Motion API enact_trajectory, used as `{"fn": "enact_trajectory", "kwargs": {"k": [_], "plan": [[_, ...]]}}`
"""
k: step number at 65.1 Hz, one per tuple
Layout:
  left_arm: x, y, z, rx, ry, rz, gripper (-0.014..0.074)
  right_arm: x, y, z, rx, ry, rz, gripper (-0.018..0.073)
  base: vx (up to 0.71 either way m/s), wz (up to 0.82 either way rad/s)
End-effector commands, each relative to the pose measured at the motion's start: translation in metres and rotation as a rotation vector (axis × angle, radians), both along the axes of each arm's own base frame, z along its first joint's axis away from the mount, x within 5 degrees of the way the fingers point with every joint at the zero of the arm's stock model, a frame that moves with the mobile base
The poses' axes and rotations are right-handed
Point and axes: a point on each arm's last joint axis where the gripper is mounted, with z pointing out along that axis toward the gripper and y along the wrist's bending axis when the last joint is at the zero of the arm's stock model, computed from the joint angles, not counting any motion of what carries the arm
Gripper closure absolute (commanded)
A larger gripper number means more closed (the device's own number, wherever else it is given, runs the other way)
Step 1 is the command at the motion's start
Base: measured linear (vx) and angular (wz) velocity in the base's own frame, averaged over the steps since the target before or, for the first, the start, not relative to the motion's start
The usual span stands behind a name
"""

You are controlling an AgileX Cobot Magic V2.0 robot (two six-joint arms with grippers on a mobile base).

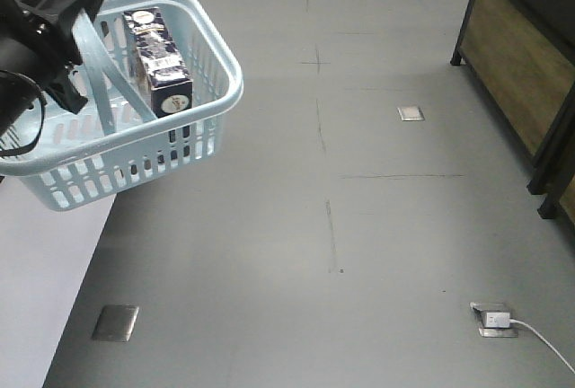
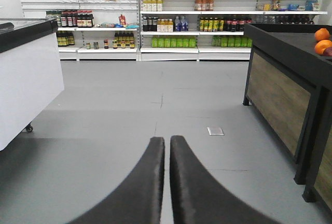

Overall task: Left arm holds basket, right arm returns cookies
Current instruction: 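Lift the basket with the left gripper and bring it in front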

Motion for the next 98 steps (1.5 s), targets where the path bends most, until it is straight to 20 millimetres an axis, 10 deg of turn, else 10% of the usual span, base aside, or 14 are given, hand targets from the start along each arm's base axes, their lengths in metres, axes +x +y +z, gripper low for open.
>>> {"fn": "enact_trajectory", "kwargs": {"k": [1,36,98], "plan": [[-0.016,-0.015,0.032,-0.085,-0.172,-0.094,0.0599,0.0,0.0,0.001,-0.012,-0.063,0.004,0.0565,0.0,0.0],[-0.028,-0.08,0.015,-0.161,-0.133,-0.358,0.0599,0.0,0.0,0.001,-0.012,-0.063,0.004,0.0565,0.0,0.0],[-0.087,-0.083,-0.065,-0.274,-0.031,-0.533,0.0599,0.0,0.0,0.001,-0.012,-0.063,0.004,0.0565,0.0,0.0]]}}
